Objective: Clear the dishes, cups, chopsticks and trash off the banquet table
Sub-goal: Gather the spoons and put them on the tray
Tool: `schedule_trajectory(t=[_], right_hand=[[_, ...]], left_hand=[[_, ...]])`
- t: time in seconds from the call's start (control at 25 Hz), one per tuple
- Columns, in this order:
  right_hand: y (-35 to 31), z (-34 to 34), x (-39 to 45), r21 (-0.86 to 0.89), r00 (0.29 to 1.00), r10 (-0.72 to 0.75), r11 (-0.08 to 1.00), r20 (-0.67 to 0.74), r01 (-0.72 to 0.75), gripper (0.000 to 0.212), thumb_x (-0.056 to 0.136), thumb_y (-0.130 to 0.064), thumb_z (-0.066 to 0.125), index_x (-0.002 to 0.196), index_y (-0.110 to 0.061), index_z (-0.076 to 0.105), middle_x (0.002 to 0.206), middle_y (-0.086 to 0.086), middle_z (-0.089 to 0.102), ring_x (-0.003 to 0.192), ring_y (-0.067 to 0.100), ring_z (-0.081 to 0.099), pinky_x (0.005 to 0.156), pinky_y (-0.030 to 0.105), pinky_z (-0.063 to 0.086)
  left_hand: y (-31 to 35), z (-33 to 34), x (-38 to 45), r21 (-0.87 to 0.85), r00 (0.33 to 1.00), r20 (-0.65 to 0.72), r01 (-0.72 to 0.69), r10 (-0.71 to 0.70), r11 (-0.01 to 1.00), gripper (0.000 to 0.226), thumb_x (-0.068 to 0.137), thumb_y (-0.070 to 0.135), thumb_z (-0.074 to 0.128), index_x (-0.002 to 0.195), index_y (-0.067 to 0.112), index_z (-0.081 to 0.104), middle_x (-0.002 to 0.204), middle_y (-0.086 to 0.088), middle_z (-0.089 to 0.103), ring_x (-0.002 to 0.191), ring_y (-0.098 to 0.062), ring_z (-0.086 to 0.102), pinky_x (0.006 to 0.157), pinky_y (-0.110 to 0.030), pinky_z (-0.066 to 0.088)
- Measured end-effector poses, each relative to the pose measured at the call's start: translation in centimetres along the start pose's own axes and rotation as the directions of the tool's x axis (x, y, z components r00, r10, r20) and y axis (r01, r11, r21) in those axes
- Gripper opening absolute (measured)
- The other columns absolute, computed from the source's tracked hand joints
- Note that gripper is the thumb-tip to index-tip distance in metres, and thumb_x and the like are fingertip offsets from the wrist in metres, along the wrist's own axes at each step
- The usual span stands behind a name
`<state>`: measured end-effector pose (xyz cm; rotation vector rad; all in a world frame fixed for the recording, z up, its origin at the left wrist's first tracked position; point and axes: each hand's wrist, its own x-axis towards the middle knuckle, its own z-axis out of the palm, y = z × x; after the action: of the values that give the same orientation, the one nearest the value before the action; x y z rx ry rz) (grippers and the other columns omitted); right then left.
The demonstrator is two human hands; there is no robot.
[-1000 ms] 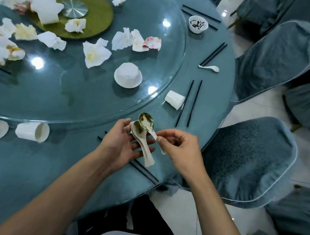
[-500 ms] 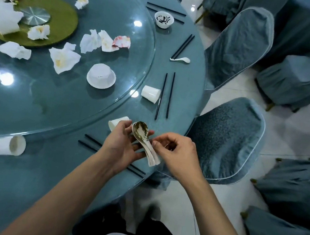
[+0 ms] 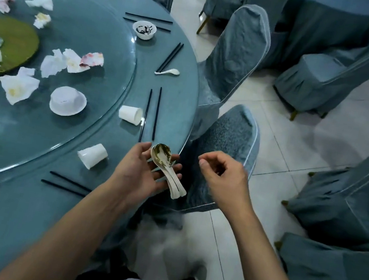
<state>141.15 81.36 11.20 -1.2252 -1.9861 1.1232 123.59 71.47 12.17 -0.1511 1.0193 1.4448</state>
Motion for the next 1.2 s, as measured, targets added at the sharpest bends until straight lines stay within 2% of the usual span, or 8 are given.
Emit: schedule_trajectory(t=[0.08, 0.16, 0.24, 0.36, 0.6, 0.72, 0.92, 1.2], right_hand=[[1.4, -3.3, 0.3, 0.002, 1.000, -0.009, 1.000, -0.012, 0.009, 0.007, 0.091, -0.024, 0.072, 0.088, -0.029, 0.075, 0.077, -0.015, 0.069, 0.070, 0.003, 0.062, 0.066, 0.019, 0.051], [2.9, -6.4, 0.8, -0.016, 0.999, -0.039, 0.999, -0.024, 0.039, 0.007, 0.091, -0.022, 0.072, 0.088, -0.028, 0.075, 0.077, -0.016, 0.070, 0.070, 0.004, 0.063, 0.067, 0.021, 0.054], [4.6, -9.5, 1.3, -0.035, 0.998, -0.063, 0.997, -0.029, 0.062, 0.006, 0.091, -0.022, 0.072, 0.088, -0.027, 0.075, 0.076, -0.016, 0.070, 0.069, 0.004, 0.064, 0.064, 0.018, 0.052], [7.3, -13.9, 1.9, -0.046, 0.997, -0.066, 0.997, -0.035, 0.064, 0.008, 0.090, -0.023, 0.073, 0.086, -0.029, 0.073, 0.076, -0.017, 0.069, 0.068, 0.004, 0.063, 0.060, 0.010, 0.045], [11.6, -20.5, 3.2, -0.036, 0.997, -0.027, 0.999, -0.074, 0.025, 0.006, 0.091, -0.025, 0.072, 0.087, -0.029, 0.073, 0.074, -0.018, 0.068, 0.066, 0.003, 0.061, 0.058, 0.008, 0.042], [13.0, -22.6, 4.2, -0.018, 0.996, -0.012, 1.000, -0.090, 0.010, 0.005, 0.091, -0.024, 0.072, 0.088, -0.029, 0.073, 0.073, -0.016, 0.067, 0.066, 0.003, 0.061, 0.058, 0.008, 0.043], [14.2, -24.3, 7.3, -0.027, 0.998, -0.014, 1.000, -0.066, 0.012, 0.003, 0.093, -0.027, 0.071, 0.094, -0.029, 0.072, 0.077, -0.012, 0.068, 0.072, 0.004, 0.062, 0.060, 0.010, 0.046], [15.9, -26.6, 16.0, -0.029, 1.000, -0.018, 0.999, -0.019, 0.017, 0.004, 0.092, -0.026, 0.072, 0.093, -0.029, 0.073, 0.074, -0.012, 0.068, 0.072, 0.004, 0.063, 0.060, 0.011, 0.046]], left_hand=[[-1.8, 2.8, 0.2, 0.007, 1.000, -0.010, -0.009, 0.009, 1.000, 0.054, 0.101, 0.033, 0.041, 0.141, -0.002, 0.049, 0.125, -0.027, 0.066, 0.097, -0.041, 0.069, 0.074, -0.051, 0.061], [-3.6, 5.4, 0.5, 0.011, 1.000, -0.020, -0.011, 0.011, 1.000, 0.055, 0.101, 0.033, 0.041, 0.142, -0.002, 0.048, 0.124, -0.027, 0.067, 0.101, -0.042, 0.067, 0.081, -0.053, 0.059], [-5.7, 8.2, 1.1, 0.019, 1.000, -0.022, -0.020, 0.020, 1.000, 0.055, 0.100, 0.033, 0.041, 0.142, -0.003, 0.048, 0.120, -0.026, 0.068, 0.102, -0.041, 0.067, 0.086, -0.054, 0.056], [-8.6, 11.9, 2.0, 0.041, 0.999, -0.014, -0.035, 0.036, 0.999, 0.055, 0.100, 0.034, 0.040, 0.141, -0.003, 0.049, 0.118, -0.024, 0.070, 0.097, -0.039, 0.071, 0.082, -0.050, 0.058], [-12.9, 17.7, 4.1, 0.031, 1.000, 0.023, -0.019, 0.019, 0.999, 0.049, 0.099, 0.034, 0.042, 0.131, -0.001, 0.056, 0.122, -0.026, 0.068, 0.092, -0.040, 0.072, 0.077, -0.051, 0.061], [-13.5, 19.9, 5.2, 0.032, 0.999, 0.039, -0.030, 0.029, 0.999, 0.047, 0.099, 0.033, 0.043, 0.128, -0.002, 0.057, 0.122, -0.026, 0.068, 0.093, -0.041, 0.072, 0.077, -0.052, 0.061], [-13.0, 22.8, 8.0, 0.018, 0.998, 0.040, -0.046, 0.045, 0.999, 0.051, 0.099, 0.032, 0.043, 0.133, -0.002, 0.055, 0.122, -0.026, 0.068, 0.097, -0.042, 0.071, 0.080, -0.052, 0.061], [-11.1, 27.9, 14.8, -0.009, 0.997, 0.024, -0.074, 0.074, 0.997, 0.043, 0.098, 0.032, 0.042, 0.125, 0.003, 0.058, 0.122, -0.025, 0.068, 0.096, -0.040, 0.071, 0.084, -0.052, 0.058]])
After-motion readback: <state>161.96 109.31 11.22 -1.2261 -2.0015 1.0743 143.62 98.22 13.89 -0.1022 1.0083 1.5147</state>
